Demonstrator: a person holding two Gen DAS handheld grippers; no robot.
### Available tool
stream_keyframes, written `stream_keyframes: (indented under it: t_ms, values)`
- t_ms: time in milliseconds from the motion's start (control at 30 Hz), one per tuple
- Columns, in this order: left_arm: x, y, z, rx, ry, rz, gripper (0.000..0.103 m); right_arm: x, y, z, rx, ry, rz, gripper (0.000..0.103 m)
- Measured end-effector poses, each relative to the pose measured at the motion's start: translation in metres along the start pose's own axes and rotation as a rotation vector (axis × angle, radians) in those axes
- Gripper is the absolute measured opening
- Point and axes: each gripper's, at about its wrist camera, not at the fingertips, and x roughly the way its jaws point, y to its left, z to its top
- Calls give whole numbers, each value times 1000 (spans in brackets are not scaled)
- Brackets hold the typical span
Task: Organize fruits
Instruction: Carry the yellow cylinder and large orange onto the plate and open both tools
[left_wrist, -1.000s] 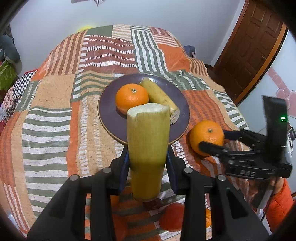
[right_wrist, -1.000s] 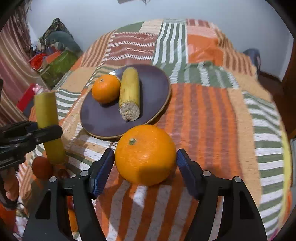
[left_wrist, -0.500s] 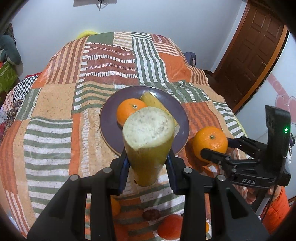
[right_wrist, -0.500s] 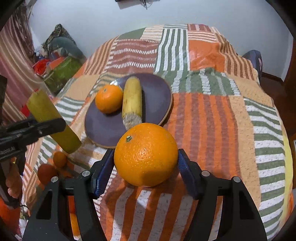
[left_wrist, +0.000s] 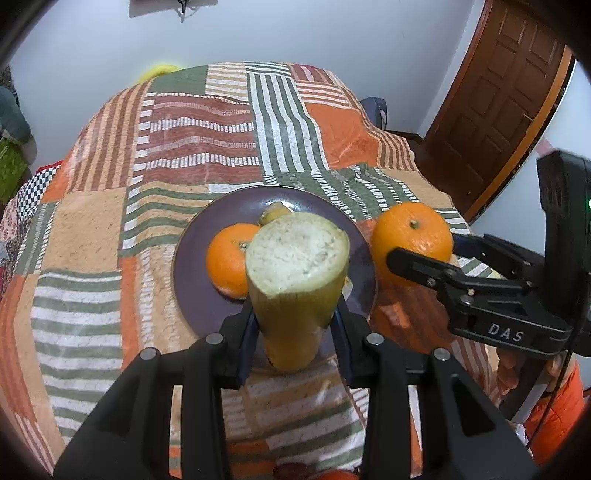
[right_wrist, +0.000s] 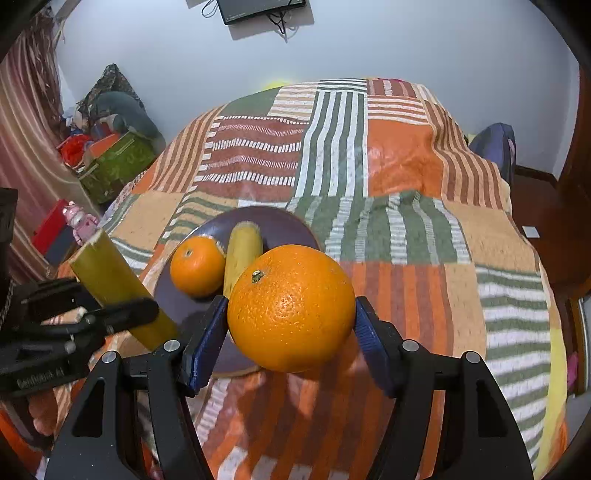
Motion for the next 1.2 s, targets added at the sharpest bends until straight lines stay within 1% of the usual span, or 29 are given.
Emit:
stream_keyframes:
  t_ms: [267,467,633,733,967,1067,1133,1200]
  values:
    - [25,-4,16,15,33,11,36,24,5,22,-37,10,-19,64]
    - [39,-5,22,26,59,22,36,38,3,29,-63,31,-29,64]
    - [42,-6,25,39,54,31,36,49,-1,30,-64,63,-18,64]
    - [41,-7,27,51,45,58,38,56,-1,29,-82,90,-9,65]
    - [40,-3,26,33,41,59,47,57,-2,29,-108,129,-5,66]
    - [37,-4,24,34,36,65,47,51,-5,29,-91,109,10,67]
    - [34,-4,22,33,33,69,47,46,-6,31,-75,105,25,69]
    - [30,-4,21,31,27,75,47,39,-7,32,-66,92,25,69]
